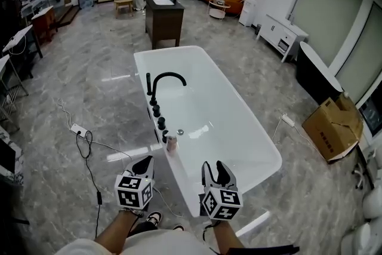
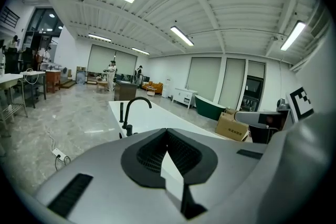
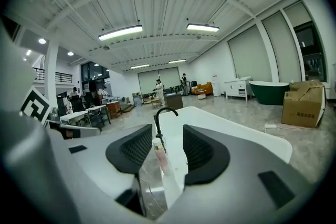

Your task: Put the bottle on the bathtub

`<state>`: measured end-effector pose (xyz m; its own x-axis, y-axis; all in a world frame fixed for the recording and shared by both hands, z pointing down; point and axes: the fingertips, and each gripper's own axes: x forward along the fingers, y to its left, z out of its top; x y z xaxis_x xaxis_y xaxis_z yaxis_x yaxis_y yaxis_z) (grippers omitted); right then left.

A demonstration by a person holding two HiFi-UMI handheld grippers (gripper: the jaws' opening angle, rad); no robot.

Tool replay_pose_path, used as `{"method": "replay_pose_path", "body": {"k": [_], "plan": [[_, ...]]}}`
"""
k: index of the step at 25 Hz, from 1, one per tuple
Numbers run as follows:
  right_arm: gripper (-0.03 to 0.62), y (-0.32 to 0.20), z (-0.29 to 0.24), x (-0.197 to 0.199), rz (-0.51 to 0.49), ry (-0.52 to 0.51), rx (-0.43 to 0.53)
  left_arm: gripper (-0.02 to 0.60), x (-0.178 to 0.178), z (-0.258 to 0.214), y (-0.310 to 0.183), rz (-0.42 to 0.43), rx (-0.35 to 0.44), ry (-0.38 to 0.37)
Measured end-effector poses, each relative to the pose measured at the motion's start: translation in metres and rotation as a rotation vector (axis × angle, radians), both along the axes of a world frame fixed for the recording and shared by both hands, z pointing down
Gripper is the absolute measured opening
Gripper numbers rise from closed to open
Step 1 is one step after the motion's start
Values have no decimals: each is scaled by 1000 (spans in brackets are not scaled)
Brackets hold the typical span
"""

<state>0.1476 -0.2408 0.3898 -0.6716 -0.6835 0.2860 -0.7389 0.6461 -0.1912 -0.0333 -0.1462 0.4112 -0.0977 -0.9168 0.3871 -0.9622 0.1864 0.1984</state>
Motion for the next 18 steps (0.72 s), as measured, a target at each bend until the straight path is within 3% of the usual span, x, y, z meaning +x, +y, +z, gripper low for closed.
{"method": "replay_pose_path", "body": {"k": [10, 18], "plan": [[52, -1, 1, 25, 7, 3, 8, 17, 22, -11, 8, -34, 9, -29], [35, 1, 4, 30, -20, 9, -18, 17, 32, -24, 20, -17, -15, -81]]}}
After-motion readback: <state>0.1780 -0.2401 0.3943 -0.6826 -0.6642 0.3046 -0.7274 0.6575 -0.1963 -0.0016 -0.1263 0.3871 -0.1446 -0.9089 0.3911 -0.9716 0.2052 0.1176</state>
